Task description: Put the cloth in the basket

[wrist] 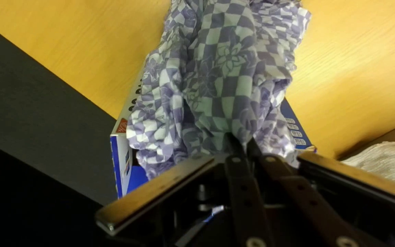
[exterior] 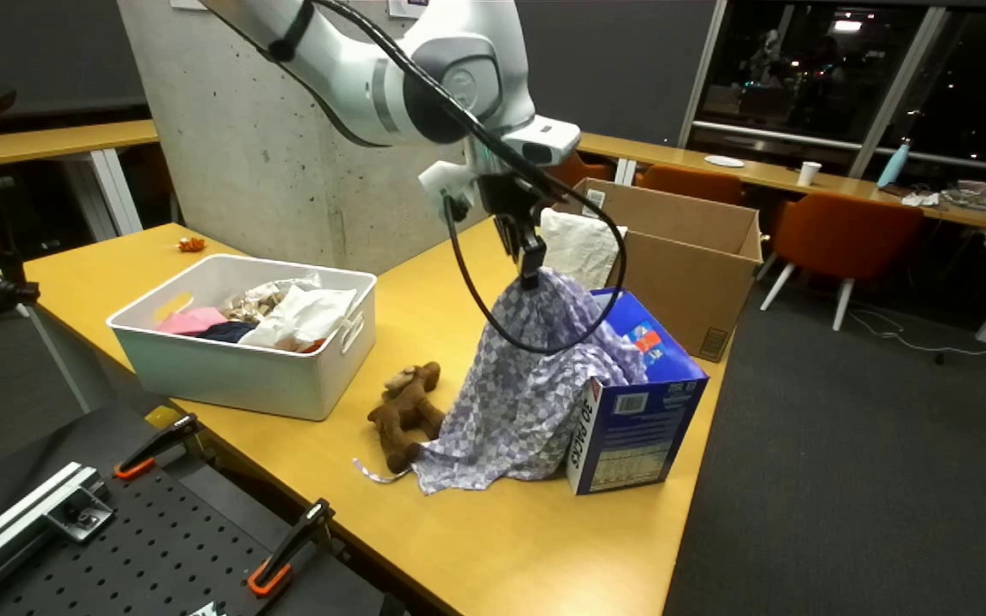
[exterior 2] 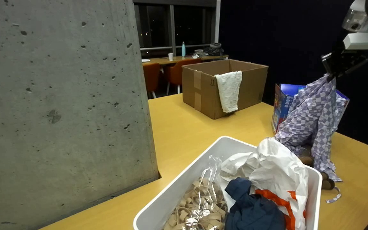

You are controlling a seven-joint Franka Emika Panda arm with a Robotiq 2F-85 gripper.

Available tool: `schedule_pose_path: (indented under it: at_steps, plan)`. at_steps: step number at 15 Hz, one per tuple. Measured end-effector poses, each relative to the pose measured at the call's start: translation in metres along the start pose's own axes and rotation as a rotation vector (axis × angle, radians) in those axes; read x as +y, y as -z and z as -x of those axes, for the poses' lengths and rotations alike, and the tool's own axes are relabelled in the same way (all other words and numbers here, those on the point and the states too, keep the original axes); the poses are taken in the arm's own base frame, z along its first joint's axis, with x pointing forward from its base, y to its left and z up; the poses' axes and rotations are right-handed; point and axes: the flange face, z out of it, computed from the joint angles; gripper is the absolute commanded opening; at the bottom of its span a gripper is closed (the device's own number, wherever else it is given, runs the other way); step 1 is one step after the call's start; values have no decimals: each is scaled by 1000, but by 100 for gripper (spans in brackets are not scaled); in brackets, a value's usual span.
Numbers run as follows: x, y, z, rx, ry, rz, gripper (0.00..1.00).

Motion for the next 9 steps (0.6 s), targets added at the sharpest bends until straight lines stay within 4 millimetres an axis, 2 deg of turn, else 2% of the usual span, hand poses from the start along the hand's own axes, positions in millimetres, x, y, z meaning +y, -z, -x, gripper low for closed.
schedule_pose_path:
  at_steps: [5, 7, 9]
  plan:
    - [-14, 93, 44, 67, 39, 34, 1]
    - [-30, 128, 67, 63, 83, 27, 1]
    - [-55, 154, 91, 58, 142, 6, 1]
